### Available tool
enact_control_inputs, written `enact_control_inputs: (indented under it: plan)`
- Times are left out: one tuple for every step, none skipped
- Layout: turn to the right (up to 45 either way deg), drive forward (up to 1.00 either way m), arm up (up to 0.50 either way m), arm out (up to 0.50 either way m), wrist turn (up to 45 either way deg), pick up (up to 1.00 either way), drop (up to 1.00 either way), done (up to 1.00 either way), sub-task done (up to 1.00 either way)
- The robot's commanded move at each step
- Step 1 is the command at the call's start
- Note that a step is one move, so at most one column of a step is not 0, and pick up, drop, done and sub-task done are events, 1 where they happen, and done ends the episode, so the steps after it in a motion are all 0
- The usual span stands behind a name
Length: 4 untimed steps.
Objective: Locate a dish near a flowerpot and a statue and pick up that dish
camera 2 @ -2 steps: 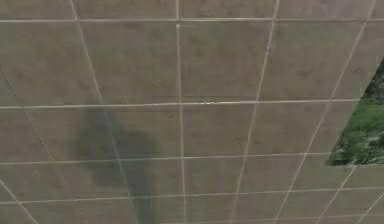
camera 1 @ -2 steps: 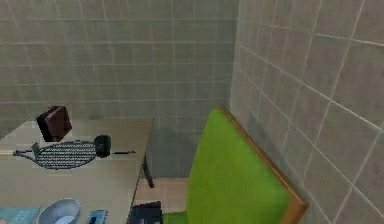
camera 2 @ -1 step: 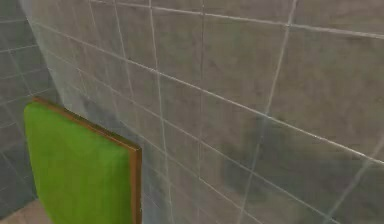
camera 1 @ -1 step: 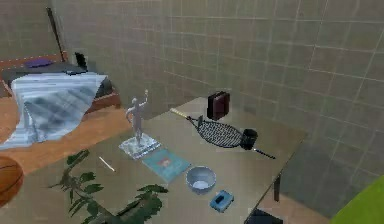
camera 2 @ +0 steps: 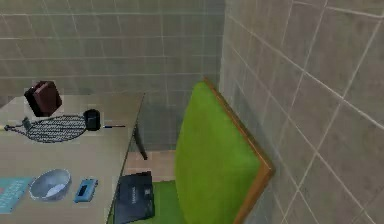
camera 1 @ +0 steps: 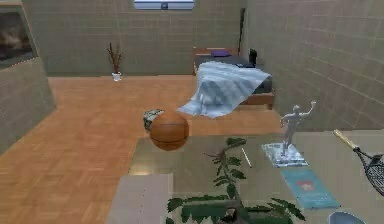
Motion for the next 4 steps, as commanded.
enact_control_inputs:
  plan:
    - [-36.0,0.0,0.0,0.0,0.0,0.0,0.0,0.0,0.0]
    - [0.0,0.0,0.5,0.0,0.0,0.0,0.0,0.0,0.0]
    - [0.0,0.0,0.34,0.0,0.0,0.0,0.0,0.0,0.0]
    - [0.0,0.0,0.0,0.38,0.0,0.0,0.0,0.0,0.0]
